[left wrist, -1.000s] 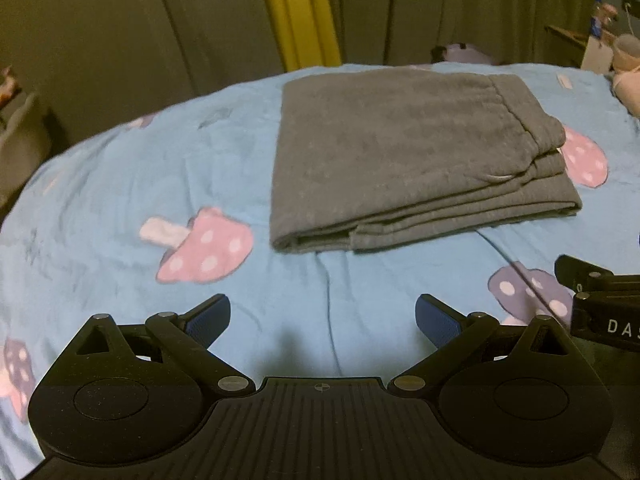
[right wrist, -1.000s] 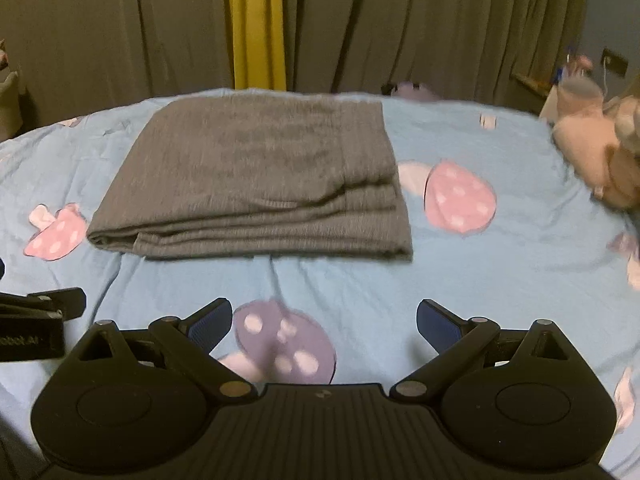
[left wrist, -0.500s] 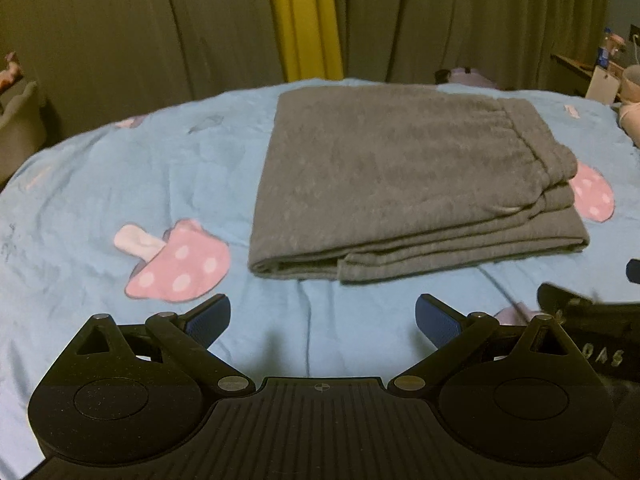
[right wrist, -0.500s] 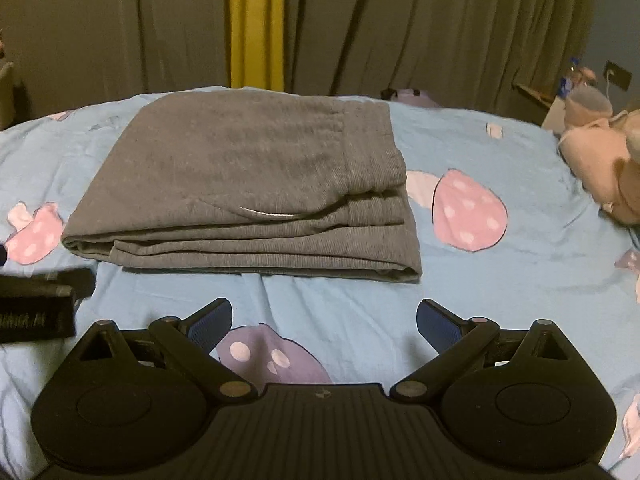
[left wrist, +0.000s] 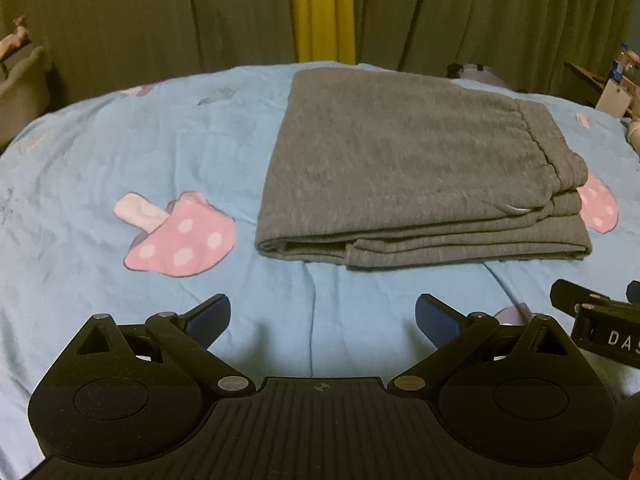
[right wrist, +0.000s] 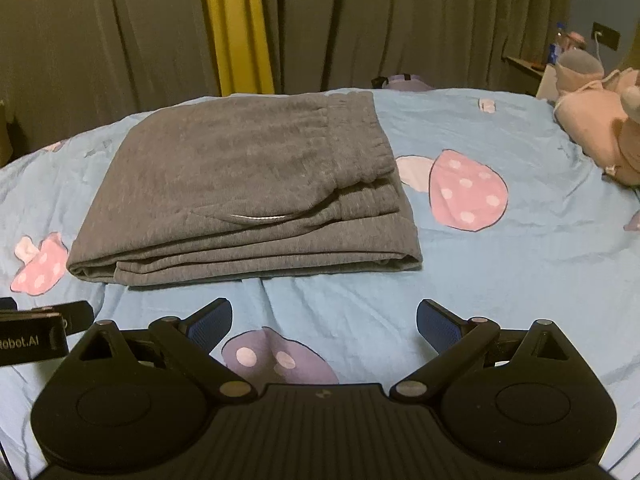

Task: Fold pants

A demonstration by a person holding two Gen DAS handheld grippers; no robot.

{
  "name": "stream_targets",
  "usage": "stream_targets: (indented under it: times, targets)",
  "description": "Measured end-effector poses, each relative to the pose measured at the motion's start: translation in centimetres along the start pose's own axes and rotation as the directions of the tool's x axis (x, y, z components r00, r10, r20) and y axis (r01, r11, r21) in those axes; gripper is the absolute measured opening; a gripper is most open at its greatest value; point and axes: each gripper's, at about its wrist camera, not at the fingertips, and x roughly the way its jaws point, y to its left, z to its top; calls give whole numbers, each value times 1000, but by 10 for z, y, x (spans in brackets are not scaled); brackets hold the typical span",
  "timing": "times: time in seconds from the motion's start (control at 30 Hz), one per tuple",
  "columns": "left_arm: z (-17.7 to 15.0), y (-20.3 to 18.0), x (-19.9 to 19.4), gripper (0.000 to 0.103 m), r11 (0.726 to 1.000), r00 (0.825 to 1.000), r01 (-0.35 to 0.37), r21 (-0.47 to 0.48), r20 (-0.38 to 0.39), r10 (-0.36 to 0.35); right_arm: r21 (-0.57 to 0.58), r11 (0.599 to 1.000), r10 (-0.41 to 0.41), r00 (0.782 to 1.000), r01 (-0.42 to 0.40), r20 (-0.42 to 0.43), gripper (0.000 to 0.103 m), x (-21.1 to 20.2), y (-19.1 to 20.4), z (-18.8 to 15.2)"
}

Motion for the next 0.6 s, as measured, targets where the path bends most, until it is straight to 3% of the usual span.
stream_targets:
  times: [0.27,0.6]
  targets:
    - [-2,-8,0,102,998,1000,-18,60,8,17,-26,1000,-11,1000,12,6,99,0,3,-1]
    - [-1,-6,1,102,999,1000,-13,42,5,13,-27,1000,-12,1000,12,0,99,1,3,-1]
